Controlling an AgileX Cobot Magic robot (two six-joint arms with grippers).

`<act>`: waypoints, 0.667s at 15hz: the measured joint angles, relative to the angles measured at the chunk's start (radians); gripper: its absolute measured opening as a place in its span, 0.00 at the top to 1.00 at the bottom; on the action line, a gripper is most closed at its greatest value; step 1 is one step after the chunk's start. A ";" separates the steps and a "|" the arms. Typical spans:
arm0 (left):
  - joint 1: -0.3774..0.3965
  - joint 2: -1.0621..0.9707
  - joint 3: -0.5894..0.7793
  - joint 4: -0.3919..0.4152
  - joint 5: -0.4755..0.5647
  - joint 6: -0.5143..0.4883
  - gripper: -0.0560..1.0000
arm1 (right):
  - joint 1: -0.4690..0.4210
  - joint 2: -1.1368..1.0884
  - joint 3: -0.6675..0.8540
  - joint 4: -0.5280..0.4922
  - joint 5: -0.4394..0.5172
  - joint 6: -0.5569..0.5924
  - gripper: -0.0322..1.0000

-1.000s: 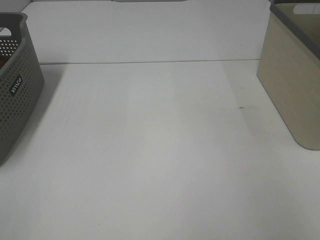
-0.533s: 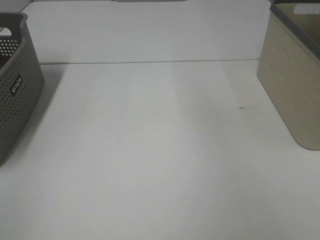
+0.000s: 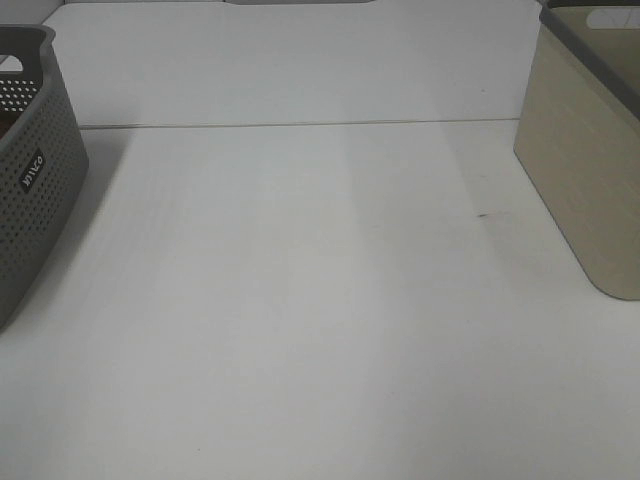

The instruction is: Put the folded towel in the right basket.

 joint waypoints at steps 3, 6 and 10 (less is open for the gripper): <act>0.000 0.000 0.000 0.000 0.000 0.000 0.03 | 0.000 -0.311 0.220 0.008 -0.003 -0.006 0.02; 0.000 0.000 0.000 0.000 0.000 0.000 0.03 | 0.000 -0.579 0.379 0.009 -0.002 -0.014 0.02; 0.000 0.000 0.000 0.000 0.000 0.000 0.03 | 0.000 -0.820 0.533 0.000 -0.001 -0.015 0.02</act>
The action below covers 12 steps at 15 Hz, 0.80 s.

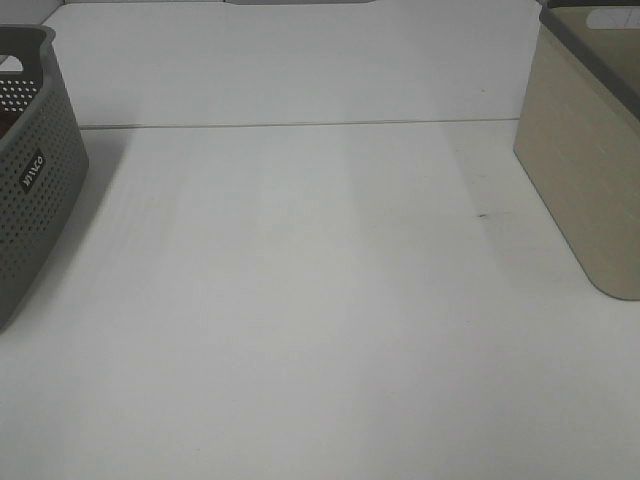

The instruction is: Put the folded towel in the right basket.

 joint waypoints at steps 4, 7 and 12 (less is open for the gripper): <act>0.000 0.000 0.000 0.000 0.000 0.000 0.03 | 0.000 -0.074 0.121 0.000 0.008 0.000 0.02; 0.000 0.000 0.000 0.000 0.000 0.000 0.03 | 0.000 -0.122 0.122 0.000 0.008 0.000 0.02; 0.000 0.000 0.000 0.000 0.000 0.000 0.03 | 0.000 -0.273 0.133 0.047 0.010 -0.045 0.02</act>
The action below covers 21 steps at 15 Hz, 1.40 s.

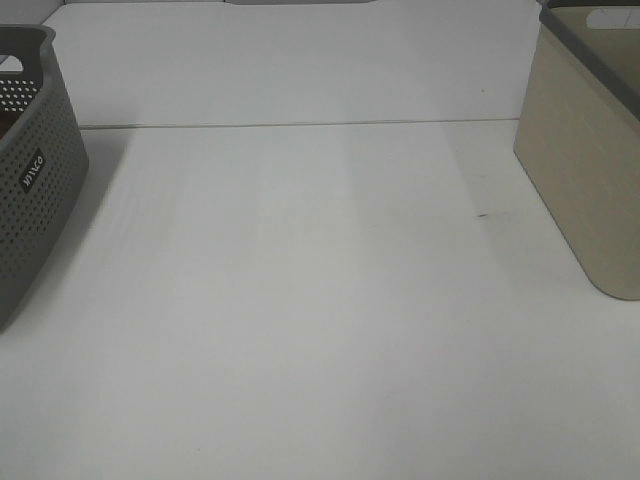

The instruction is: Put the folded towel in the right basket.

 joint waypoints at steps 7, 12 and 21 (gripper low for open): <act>0.000 0.000 0.000 0.000 0.000 0.000 0.03 | 0.000 0.000 0.000 0.032 0.000 -0.042 0.02; 0.000 0.000 0.000 0.000 0.000 0.000 0.03 | 0.032 0.000 0.000 0.034 0.000 -0.047 0.02; 0.000 0.000 0.000 0.000 0.000 0.000 0.03 | 0.047 0.000 0.000 0.040 0.000 -0.045 0.02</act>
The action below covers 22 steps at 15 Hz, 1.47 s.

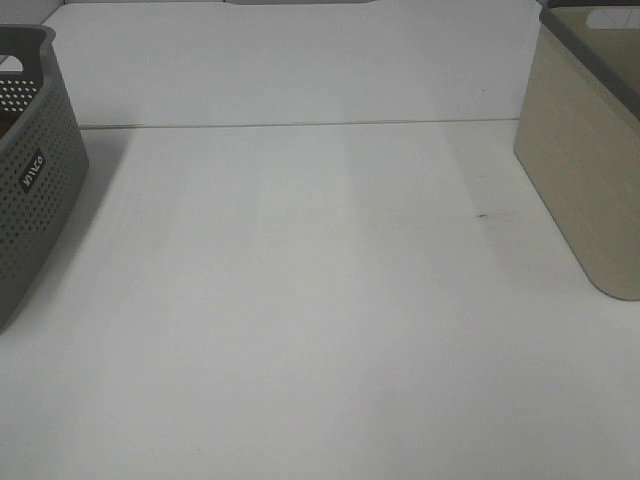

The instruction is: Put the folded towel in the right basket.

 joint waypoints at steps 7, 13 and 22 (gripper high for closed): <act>0.000 0.000 0.000 0.000 0.000 0.000 0.03 | 0.000 0.000 0.000 0.000 0.000 0.008 0.02; 0.000 0.000 0.000 0.000 0.000 0.000 0.03 | 0.000 0.000 0.000 0.001 0.000 0.008 0.02; 0.000 0.000 0.000 0.000 0.000 0.000 0.03 | 0.000 0.000 0.000 0.005 0.000 0.008 0.02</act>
